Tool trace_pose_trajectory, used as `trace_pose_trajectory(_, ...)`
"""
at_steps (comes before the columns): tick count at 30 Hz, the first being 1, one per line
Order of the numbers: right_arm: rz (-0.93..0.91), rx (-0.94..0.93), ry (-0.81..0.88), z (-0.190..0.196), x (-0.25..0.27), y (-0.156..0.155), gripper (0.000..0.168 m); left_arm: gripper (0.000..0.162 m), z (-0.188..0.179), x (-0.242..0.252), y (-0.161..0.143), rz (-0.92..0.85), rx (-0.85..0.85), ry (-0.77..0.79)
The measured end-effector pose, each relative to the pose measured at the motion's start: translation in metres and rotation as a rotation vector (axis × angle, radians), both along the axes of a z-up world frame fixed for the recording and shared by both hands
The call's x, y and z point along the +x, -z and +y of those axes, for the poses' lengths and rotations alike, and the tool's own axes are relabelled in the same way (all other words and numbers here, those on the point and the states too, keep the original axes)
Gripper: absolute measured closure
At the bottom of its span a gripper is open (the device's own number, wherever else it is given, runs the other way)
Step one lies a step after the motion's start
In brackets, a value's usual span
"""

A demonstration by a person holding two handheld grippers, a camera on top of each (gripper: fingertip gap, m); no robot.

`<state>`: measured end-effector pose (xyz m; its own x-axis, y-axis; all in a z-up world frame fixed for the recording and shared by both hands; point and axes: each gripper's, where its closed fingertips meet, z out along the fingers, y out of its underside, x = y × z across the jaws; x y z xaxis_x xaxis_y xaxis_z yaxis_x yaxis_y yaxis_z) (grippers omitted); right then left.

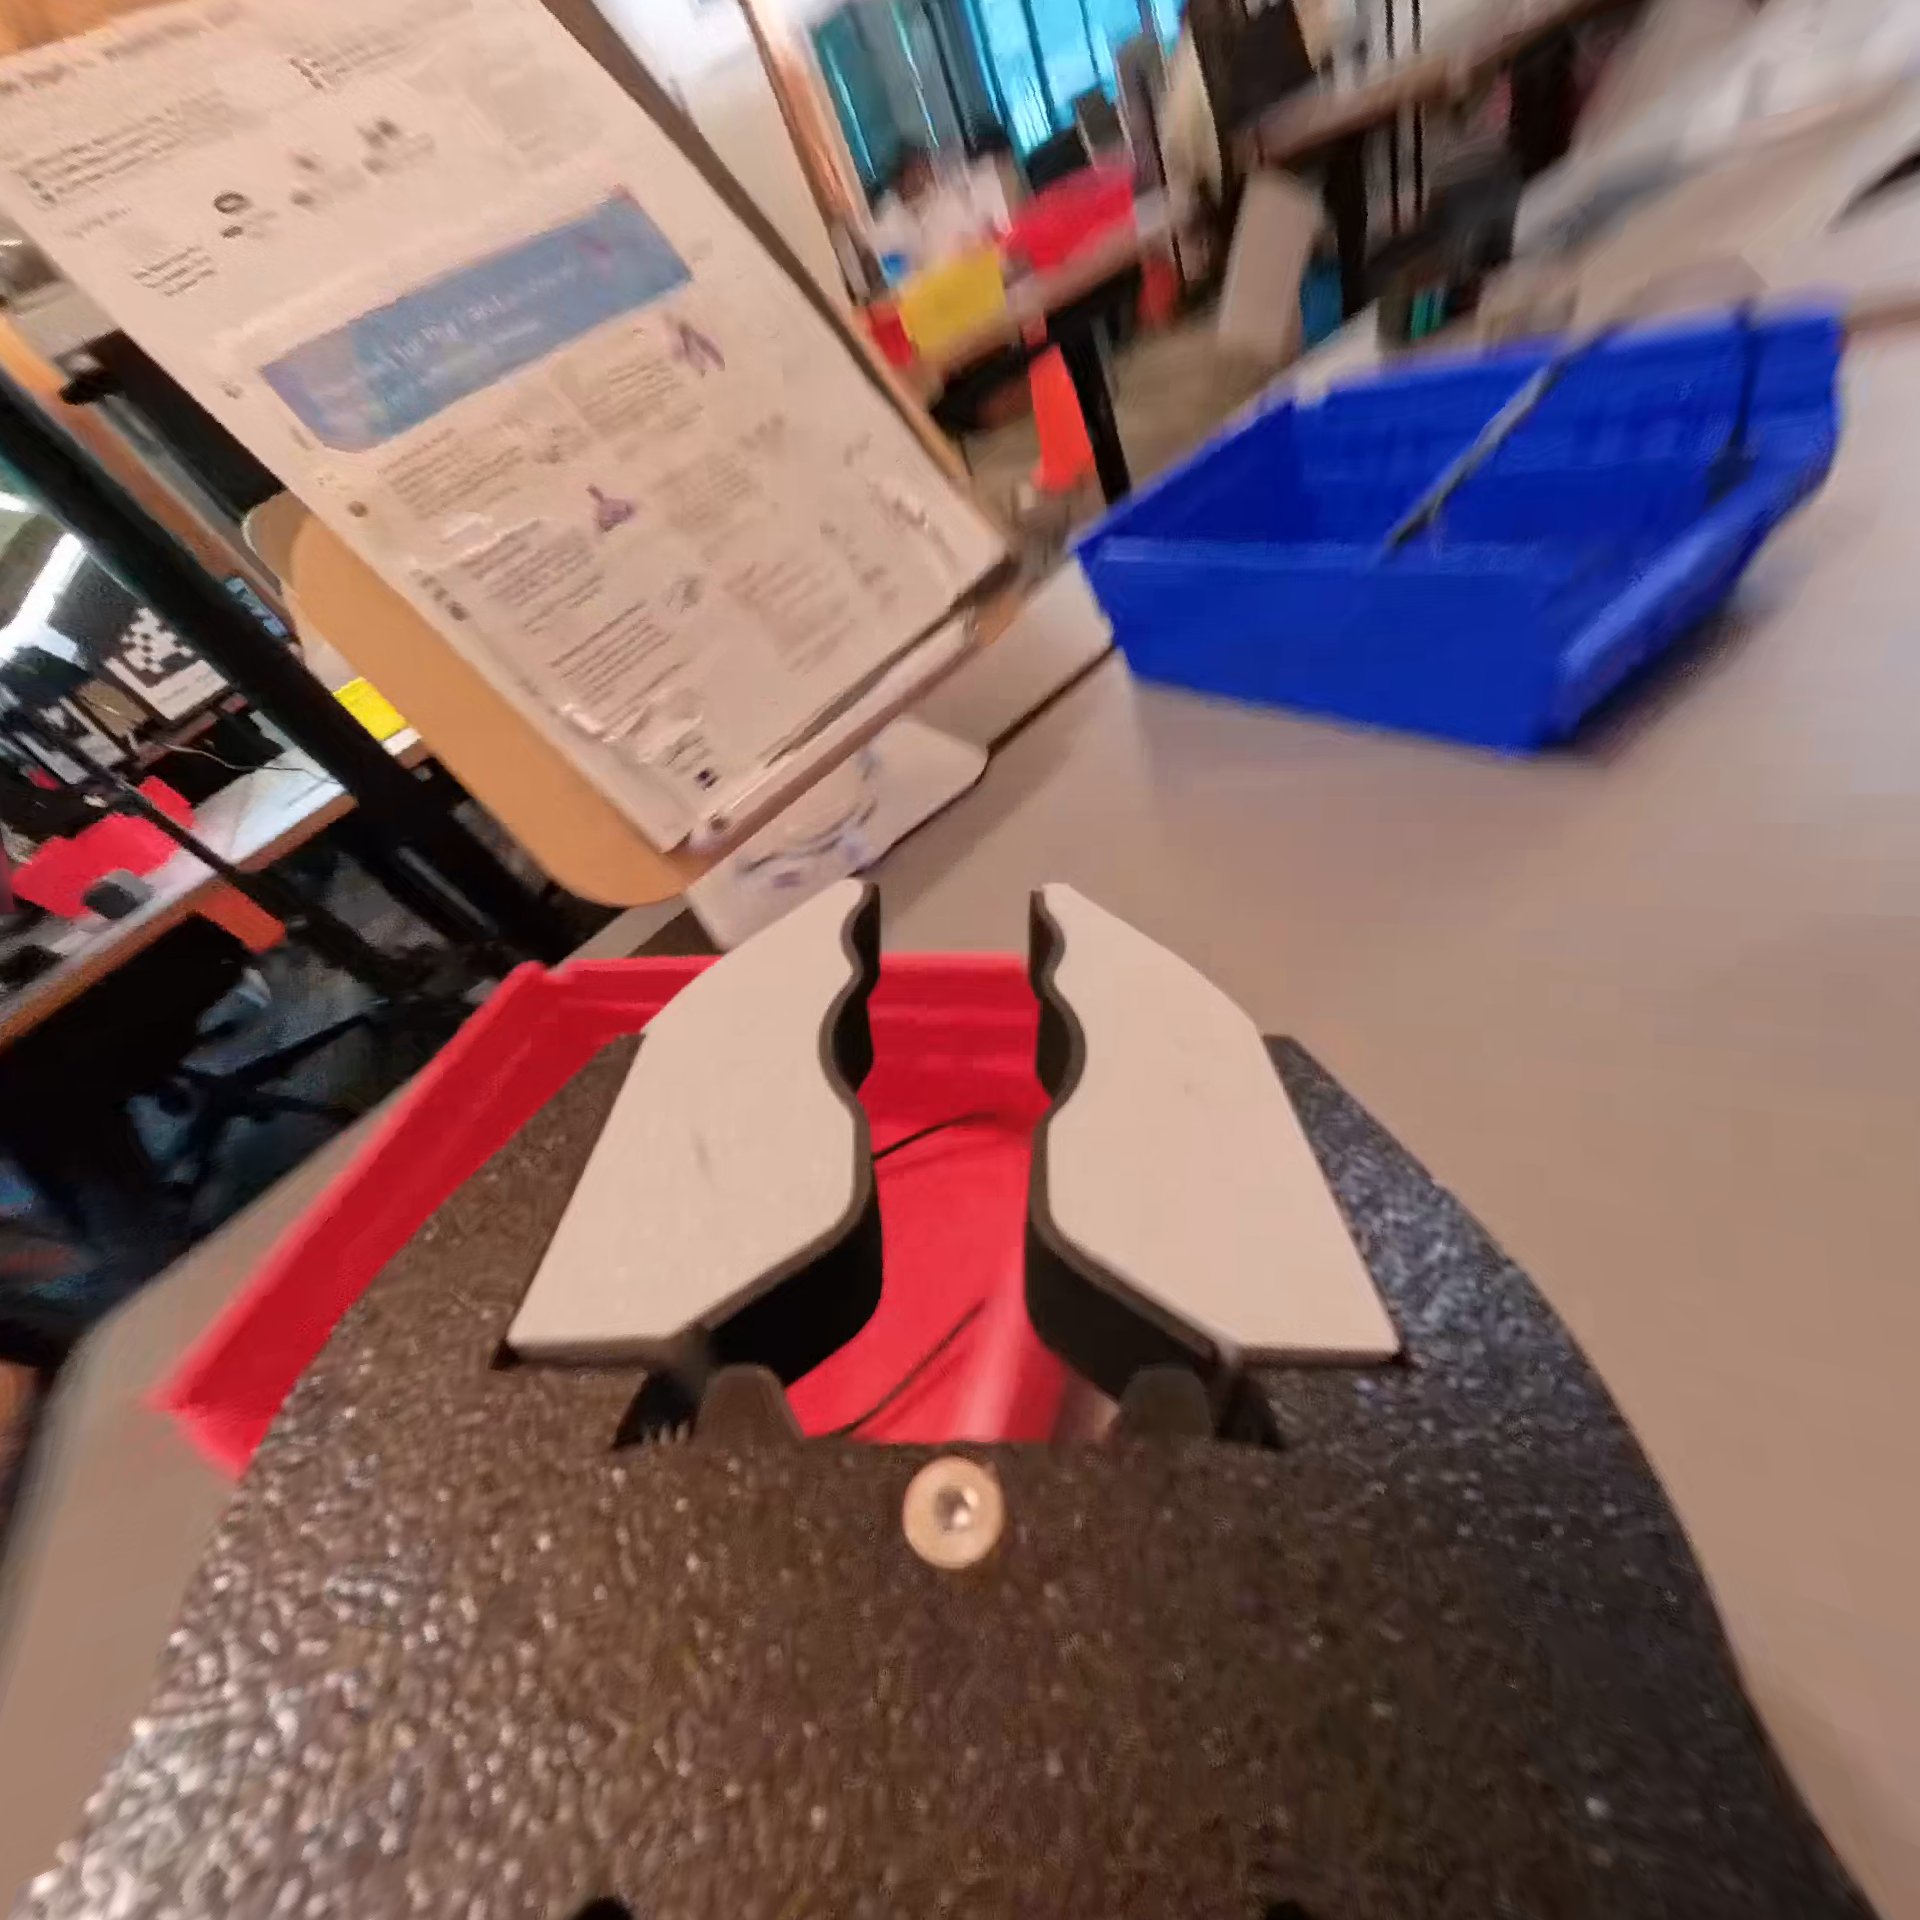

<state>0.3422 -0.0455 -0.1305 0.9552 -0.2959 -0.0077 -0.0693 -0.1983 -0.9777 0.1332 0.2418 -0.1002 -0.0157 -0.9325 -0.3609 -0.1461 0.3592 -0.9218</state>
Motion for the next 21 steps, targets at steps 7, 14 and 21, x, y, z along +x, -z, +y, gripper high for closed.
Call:
trace_pose_trajectory(7, 0.030, 0.023, -0.171, -0.030, -0.072, 0.024, 0.093, 0.121, 0.183, -0.003, 0.015, 0.770, 0.612, 0.060)
trace_pose_trajectory(14, -0.087, 0.115, -0.104, -0.005, -0.086, 0.043, 0.092, 0.112, 0.285, 0.009, 0.116, 1.353, 0.747, 0.160)
trace_pose_trajectory(21, -0.080, 0.041, -0.117, -0.010, -0.086, 0.052, 0.089, 0.114, 0.275, 0.006, 0.172, 1.560, 0.579, 0.300)
